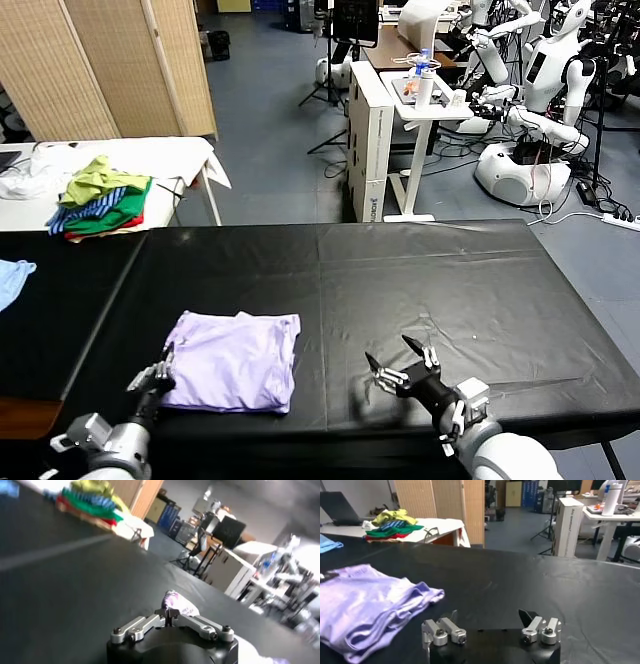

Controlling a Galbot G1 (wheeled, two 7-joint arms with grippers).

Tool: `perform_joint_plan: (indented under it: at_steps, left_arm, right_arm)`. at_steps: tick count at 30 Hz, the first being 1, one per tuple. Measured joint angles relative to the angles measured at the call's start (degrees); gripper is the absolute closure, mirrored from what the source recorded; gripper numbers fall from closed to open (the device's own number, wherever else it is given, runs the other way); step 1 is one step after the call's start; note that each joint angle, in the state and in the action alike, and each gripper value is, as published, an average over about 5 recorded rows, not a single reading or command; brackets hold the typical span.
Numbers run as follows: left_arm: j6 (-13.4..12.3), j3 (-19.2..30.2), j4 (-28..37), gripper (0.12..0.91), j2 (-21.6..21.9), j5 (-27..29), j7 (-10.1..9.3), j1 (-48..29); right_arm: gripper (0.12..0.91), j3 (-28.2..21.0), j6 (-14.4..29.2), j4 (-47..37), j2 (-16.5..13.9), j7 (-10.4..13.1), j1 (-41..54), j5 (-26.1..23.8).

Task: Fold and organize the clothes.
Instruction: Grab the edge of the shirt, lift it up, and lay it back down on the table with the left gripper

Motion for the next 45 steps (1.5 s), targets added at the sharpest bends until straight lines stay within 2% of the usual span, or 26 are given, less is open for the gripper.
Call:
perform_joint_plan:
  at_steps: [6,16,19,21,24,26,30,37,45]
  left_arm:
    - [0.1,-2.9,-1.9,0.868,7.4,4.6,-0.44,1.6]
    - [0.0,-14.5,-3.9,0.868,23.5,3.6,-0.54,6.1]
    - [-0.1,-18.1,-5.0,0.868,25.9,4.6,-1.15,7.8]
    - [0.2,-19.4,-6.2,0.868,26.4,5.3,-2.30,8.5]
    - [1.0,-19.0,-8.5,0.868,25.6,6.7,-4.37,8.4]
    - [1.2,-17.0,-10.0,0.868,24.0,8.6,-5.28,7.8]
    - [1.4,-9.2,-11.7,0.868,19.1,11.9,-6.20,6.0]
    - [1.6,6.0,-11.0,0.868,9.9,14.3,-7.58,3.3]
    - [0.2,16.8,-8.1,0.868,2.0,20.0,-8.09,2.8]
  right_arm:
    - [0.118,-0.1,0.2,-0.5,0.4,0.0,0.0,-0.4]
    - [0.118,-0.9,0.7,-1.1,1.5,-0.2,-0.3,-1.6]
    - [0.118,-1.3,0.7,-1.4,1.7,-0.2,-0.2,-1.9]
    - [0.118,-1.6,0.8,-1.4,1.9,-0.2,-0.3,-2.2]
    - [0.118,-1.9,0.8,-1.4,2.4,-0.3,-0.8,-2.9]
    - [0.118,-2.0,0.8,-1.1,2.7,-0.3,-1.3,-3.4]
    - [0.118,-1.4,0.9,-0.3,2.9,-0.5,-2.6,-4.1]
    - [0.118,-0.2,1.2,0.5,3.3,-0.6,-4.7,-4.9]
    - [0.118,-0.1,0.6,1.0,3.5,-0.6,-5.3,-3.9]
